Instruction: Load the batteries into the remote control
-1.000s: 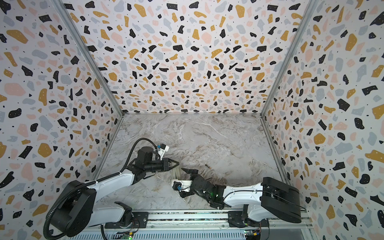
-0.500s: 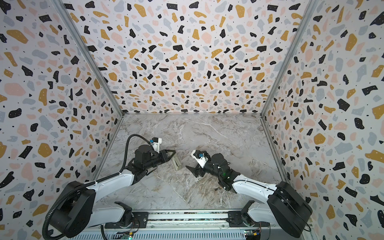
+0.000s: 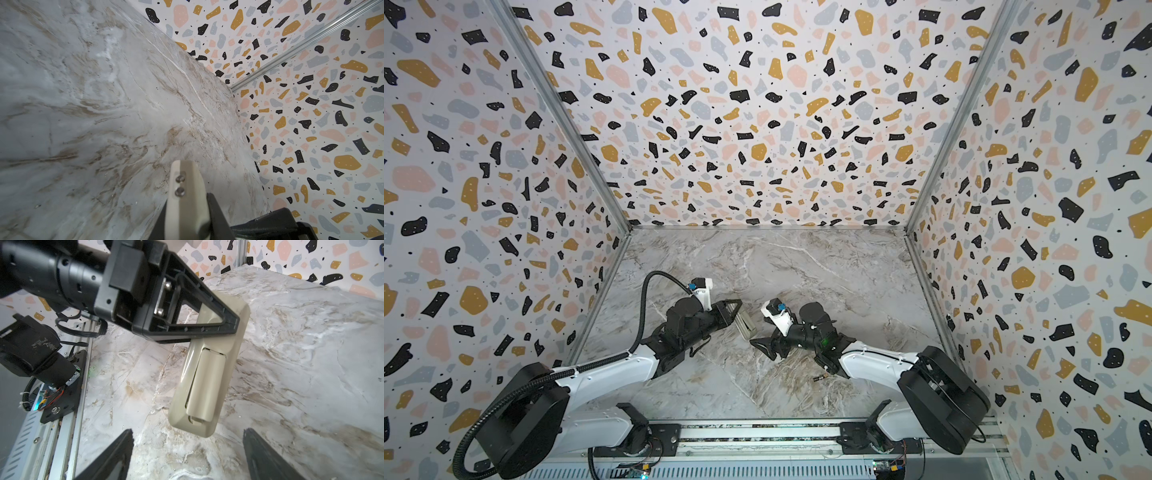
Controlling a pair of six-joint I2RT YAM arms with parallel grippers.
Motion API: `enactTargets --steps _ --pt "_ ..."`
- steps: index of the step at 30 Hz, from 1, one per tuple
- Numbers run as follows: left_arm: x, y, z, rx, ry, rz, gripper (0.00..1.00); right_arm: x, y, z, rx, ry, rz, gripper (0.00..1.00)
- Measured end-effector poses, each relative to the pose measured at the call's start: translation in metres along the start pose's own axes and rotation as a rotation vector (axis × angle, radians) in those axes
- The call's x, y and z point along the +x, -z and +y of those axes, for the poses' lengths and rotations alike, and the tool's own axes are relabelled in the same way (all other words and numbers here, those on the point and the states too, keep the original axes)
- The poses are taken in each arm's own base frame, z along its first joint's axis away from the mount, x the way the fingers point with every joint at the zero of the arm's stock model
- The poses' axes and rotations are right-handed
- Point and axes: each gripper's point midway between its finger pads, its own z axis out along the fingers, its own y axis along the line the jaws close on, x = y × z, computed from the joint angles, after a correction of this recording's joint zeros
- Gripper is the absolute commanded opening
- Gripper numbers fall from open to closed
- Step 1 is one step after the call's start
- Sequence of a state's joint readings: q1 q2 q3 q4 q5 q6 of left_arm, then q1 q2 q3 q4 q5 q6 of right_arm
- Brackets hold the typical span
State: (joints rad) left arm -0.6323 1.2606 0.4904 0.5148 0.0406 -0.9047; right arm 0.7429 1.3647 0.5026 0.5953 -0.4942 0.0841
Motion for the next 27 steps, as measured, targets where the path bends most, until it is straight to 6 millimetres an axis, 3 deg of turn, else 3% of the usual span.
enactTargets --steps 11,27 --pt "0.004 -0.005 -0.014 -0.024 -0.060 -0.028 0.00 0.011 -0.009 -0.009 -0.031 -0.108 0.036 0.78" --pt "0.014 -0.009 -0.013 -0.048 -0.089 -0.019 0.00 0.014 -0.010 -0.012 -0.036 -0.144 0.042 0.66"
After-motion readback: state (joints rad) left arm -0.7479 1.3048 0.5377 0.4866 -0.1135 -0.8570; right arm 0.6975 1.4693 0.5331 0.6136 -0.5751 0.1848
